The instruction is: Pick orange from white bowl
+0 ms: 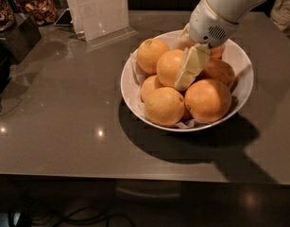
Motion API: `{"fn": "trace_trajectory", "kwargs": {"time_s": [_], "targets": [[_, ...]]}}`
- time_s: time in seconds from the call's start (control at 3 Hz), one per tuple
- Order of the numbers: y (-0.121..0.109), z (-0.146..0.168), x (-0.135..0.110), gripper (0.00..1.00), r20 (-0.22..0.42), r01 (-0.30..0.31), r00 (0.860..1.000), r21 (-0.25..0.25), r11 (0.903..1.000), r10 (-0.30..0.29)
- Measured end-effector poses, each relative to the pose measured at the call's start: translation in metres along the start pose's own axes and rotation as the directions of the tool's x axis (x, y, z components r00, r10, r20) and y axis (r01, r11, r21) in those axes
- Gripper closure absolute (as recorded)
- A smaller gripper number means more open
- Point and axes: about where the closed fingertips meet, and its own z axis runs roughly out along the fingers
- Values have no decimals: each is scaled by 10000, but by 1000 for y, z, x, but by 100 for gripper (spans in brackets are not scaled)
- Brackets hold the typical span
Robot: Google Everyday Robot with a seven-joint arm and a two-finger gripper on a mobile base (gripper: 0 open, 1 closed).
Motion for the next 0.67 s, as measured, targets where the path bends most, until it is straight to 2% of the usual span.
{"fn": "trace_trajectory", "kwargs": {"time_s": [0.67], "targets": [[3, -2, 1, 78, -36, -99, 9999, -88, 9999, 98]]}}
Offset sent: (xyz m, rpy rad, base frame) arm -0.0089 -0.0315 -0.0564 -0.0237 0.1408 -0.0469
